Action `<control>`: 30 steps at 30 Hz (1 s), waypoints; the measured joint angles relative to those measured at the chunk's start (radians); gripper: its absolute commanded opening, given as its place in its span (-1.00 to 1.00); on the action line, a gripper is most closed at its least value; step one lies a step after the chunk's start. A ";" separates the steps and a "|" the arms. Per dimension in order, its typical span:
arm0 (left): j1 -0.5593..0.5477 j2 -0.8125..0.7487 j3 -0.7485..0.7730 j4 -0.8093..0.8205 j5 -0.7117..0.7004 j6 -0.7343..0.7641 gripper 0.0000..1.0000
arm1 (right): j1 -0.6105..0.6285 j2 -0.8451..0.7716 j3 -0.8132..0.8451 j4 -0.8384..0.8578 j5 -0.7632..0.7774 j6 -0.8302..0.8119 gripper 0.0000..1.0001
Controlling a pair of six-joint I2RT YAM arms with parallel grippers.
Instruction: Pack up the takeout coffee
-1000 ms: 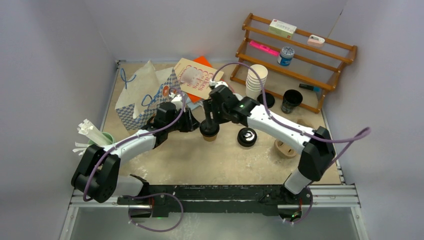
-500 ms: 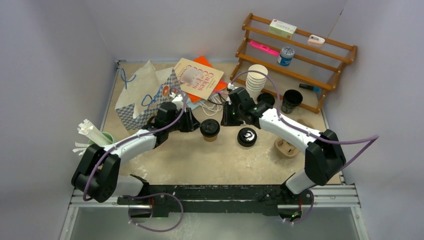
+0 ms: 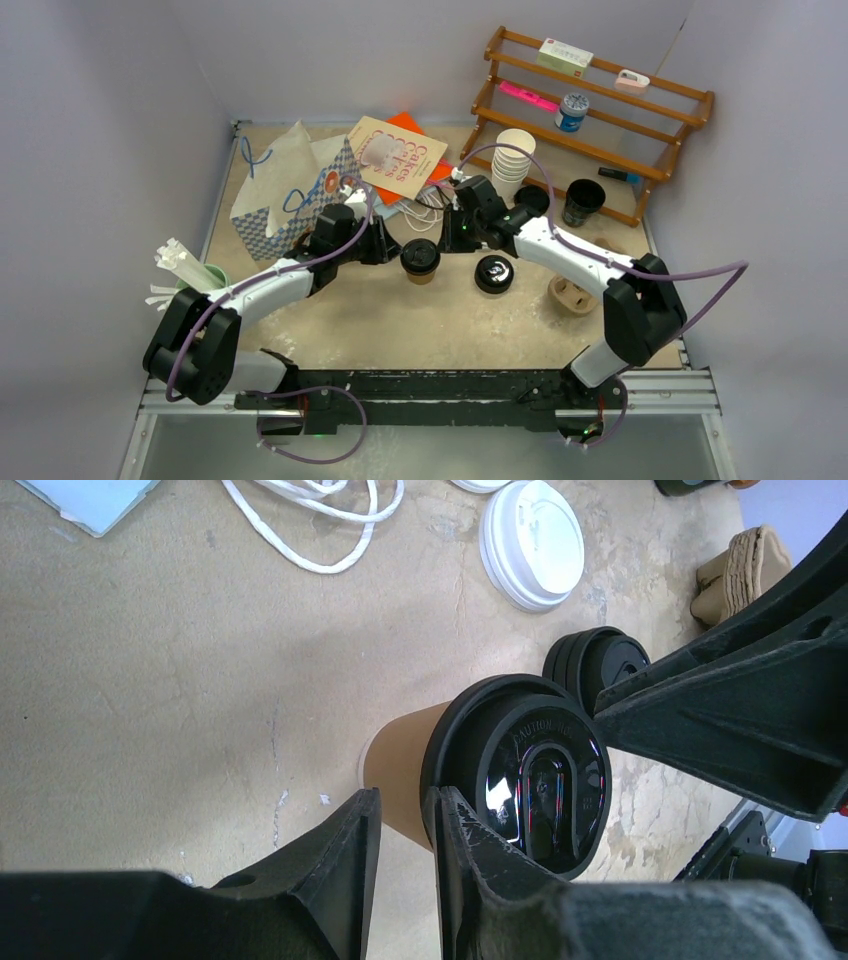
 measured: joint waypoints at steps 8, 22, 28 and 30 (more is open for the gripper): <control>-0.001 0.002 0.002 0.001 0.001 0.000 -0.48 | 0.000 0.009 -0.011 0.006 0.000 0.001 -0.64; -0.008 0.021 0.023 0.008 0.007 0.000 -0.80 | 0.000 0.010 -0.016 0.017 -0.019 0.001 -0.78; -0.010 0.028 0.028 0.012 0.008 0.000 -0.88 | 0.000 0.015 -0.016 0.019 -0.025 0.000 -0.78; -0.010 0.028 0.028 0.014 0.007 0.000 -0.88 | 0.000 0.016 -0.016 0.020 -0.026 0.000 -0.78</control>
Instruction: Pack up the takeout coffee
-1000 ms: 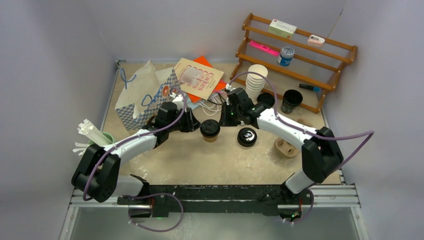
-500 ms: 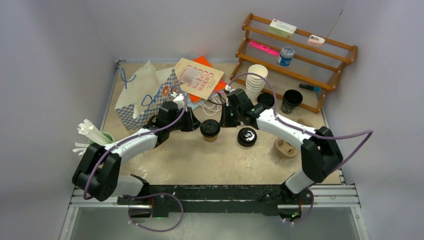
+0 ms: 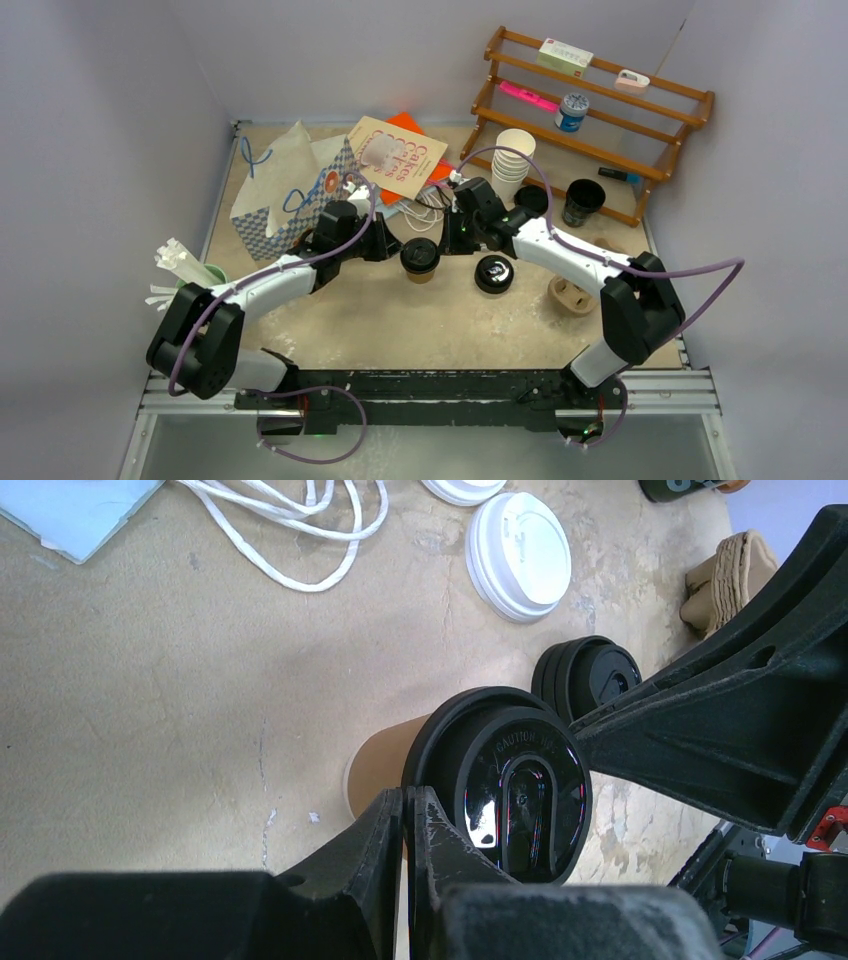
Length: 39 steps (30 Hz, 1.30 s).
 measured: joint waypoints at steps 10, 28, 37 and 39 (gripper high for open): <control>0.000 0.017 0.006 0.018 0.000 0.001 -0.89 | -0.003 -0.010 -0.058 0.072 -0.010 0.006 -0.77; -0.003 0.030 -0.001 0.069 -0.005 0.021 -0.89 | 0.000 -0.034 -0.091 0.105 -0.005 0.018 -0.71; -0.014 0.076 0.033 0.083 0.021 0.022 -0.80 | 0.007 -0.077 -0.094 0.040 0.003 0.007 -0.68; -0.017 0.087 0.052 0.065 0.023 0.024 -0.75 | 0.008 -0.084 -0.093 0.025 0.003 0.003 -0.66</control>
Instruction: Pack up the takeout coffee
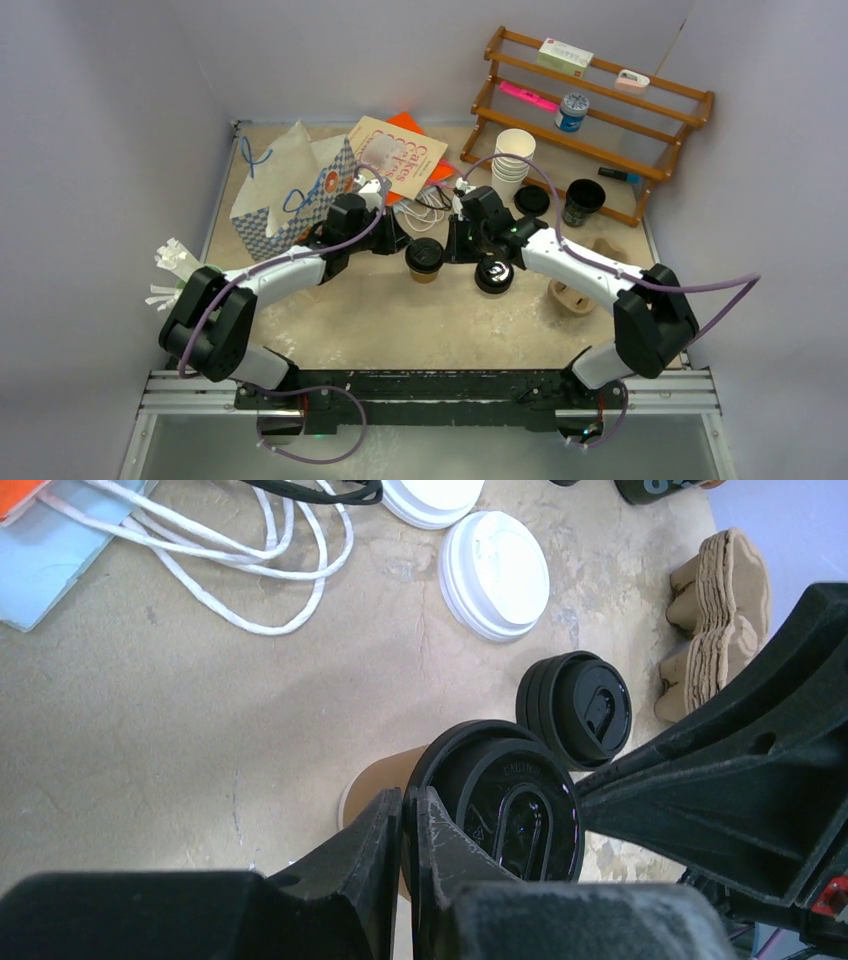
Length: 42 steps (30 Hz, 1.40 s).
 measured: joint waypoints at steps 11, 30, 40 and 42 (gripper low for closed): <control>-0.001 0.016 0.158 -0.151 -0.040 0.060 -0.18 | 0.005 -0.019 0.034 -0.107 0.023 -0.016 -0.42; -0.121 -0.415 -0.066 -0.261 -0.072 -0.083 -0.28 | -0.010 0.019 0.146 -0.051 -0.012 -0.100 0.48; -0.142 -0.420 -0.178 -0.166 -0.101 -0.192 -0.60 | -0.066 0.137 0.219 -0.005 -0.098 -0.113 0.08; -0.142 -0.403 -0.204 -0.124 -0.102 -0.218 -0.55 | -0.087 0.140 0.219 -0.004 -0.108 -0.113 0.07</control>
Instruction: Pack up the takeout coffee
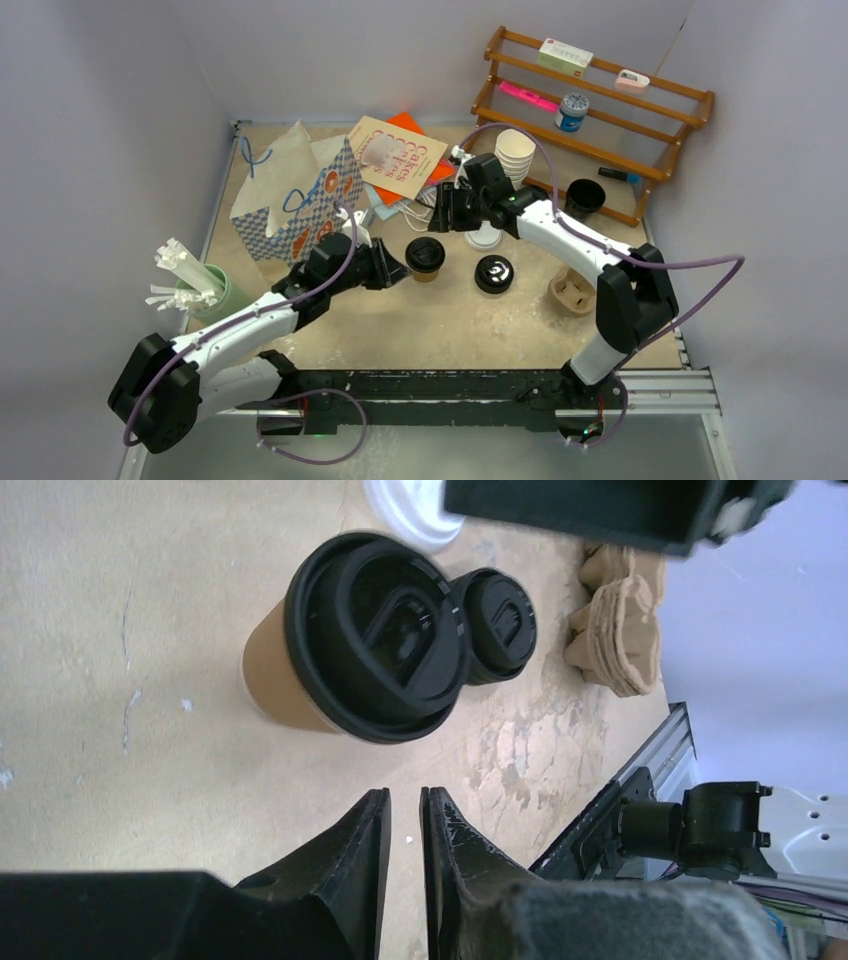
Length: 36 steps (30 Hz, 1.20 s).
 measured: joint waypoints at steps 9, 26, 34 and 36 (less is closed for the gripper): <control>0.000 0.031 -0.096 0.115 -0.016 -0.107 -0.34 | -0.028 0.015 0.000 0.022 -0.026 -0.006 -0.02; 0.020 0.138 -0.129 0.281 -0.032 -0.201 -0.23 | -0.039 0.079 -0.005 0.035 -0.053 -0.020 -0.08; 0.038 0.191 -0.129 0.368 -0.013 -0.217 -0.29 | -0.039 0.079 -0.034 0.035 -0.054 -0.038 -0.08; 0.045 0.201 -0.129 0.381 -0.002 -0.222 -0.33 | -0.040 0.078 -0.037 0.041 -0.056 -0.041 -0.08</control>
